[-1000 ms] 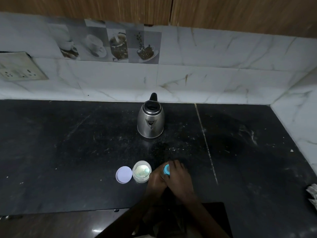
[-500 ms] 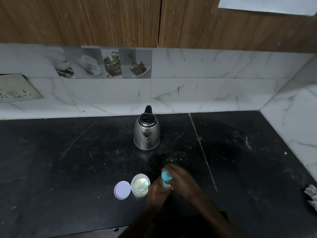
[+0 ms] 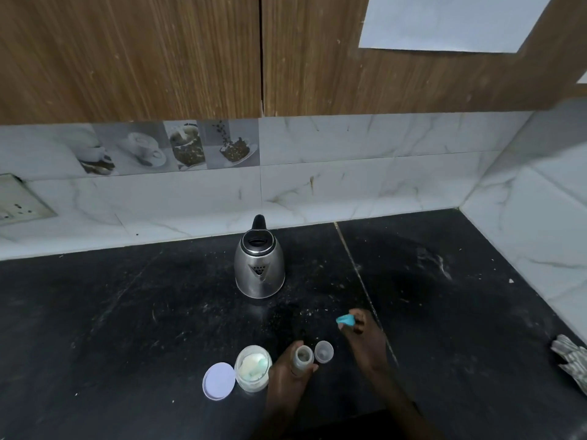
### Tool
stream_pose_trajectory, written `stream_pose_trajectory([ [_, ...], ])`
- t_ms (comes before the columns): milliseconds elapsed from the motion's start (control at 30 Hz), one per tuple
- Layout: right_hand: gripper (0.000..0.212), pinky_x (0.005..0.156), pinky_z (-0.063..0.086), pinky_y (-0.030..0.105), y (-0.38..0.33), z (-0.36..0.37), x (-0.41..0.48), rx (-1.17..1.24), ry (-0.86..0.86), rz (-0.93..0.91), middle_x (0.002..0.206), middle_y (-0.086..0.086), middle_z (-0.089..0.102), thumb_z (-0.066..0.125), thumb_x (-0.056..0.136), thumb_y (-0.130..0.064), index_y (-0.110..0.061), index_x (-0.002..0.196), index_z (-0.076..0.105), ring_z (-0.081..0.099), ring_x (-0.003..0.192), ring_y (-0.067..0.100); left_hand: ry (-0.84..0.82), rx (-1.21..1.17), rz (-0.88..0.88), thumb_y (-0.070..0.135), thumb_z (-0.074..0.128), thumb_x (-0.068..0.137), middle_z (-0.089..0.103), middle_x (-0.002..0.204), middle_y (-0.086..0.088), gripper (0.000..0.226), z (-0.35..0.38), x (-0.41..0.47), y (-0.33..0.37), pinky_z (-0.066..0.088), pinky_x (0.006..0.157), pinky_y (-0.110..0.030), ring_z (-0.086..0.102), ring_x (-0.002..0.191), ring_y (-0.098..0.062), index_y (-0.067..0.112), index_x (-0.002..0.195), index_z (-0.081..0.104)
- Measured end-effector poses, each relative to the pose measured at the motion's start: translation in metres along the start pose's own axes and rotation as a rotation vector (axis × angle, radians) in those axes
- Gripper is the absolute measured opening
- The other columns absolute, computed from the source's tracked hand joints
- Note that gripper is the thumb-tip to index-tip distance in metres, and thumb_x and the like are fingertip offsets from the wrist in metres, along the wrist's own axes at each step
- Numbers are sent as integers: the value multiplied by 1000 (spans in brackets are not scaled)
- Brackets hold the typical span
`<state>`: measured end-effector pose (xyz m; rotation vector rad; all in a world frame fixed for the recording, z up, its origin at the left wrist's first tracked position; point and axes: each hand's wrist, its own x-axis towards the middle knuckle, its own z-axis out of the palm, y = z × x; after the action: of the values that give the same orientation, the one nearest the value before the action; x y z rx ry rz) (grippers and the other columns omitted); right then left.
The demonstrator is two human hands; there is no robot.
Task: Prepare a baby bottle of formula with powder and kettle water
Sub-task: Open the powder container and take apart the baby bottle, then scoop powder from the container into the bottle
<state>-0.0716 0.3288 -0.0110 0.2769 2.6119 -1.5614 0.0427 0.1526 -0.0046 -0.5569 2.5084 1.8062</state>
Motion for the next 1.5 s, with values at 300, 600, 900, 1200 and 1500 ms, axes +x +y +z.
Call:
stream_pose_trajectory([
  [300, 38, 77, 45, 30, 53, -6, 0, -423, -127, -57, 100, -4, 66, 71, 73, -21, -27, 109, 64, 62, 92, 21, 13, -11, 25, 24, 81, 82, 74, 93, 0, 47, -1, -2, 3, 53, 77, -24, 69, 81, -7, 63, 85, 56],
  [600, 58, 94, 53, 36, 73, 14, 2, -752, -237, -284, 116, 4, 70, 79, 63, 0, -14, 119, 75, 61, 103, 28, 25, 19, 48, 28, 79, 79, 73, 91, 5, 40, 4, -2, -3, 56, 78, -29, 70, 85, -10, 60, 89, 58],
  [900, 62, 88, 58, 36, 73, 13, 0, -839, -224, -268, 114, 4, 73, 81, 60, 3, -13, 120, 73, 63, 103, 27, 18, 62, 1, 20, 80, 89, 68, 119, 13, 44, 10, 8, -24, 46, 87, -6, 62, 108, 12, 29, 129, 63],
  [1200, 84, 81, 60, 44, 59, 7, -16, -829, -215, -291, 132, 11, 64, 77, 50, 10, -9, 131, 66, 63, 106, 33, 13, 73, 29, 25, 79, 92, 54, 149, 15, 69, 18, 9, -37, 39, 118, -31, 49, 137, -2, 31, 153, 47],
  [1500, 75, 98, 54, 45, 10, 17, -31, -524, -57, -384, 137, 13, 60, 71, 59, 18, -6, 130, 66, 58, 120, 32, 89, 138, 324, 24, 62, 100, 19, 174, 13, 85, 11, -14, -16, 17, 129, -23, 12, 161, -5, 39, 165, 9],
])
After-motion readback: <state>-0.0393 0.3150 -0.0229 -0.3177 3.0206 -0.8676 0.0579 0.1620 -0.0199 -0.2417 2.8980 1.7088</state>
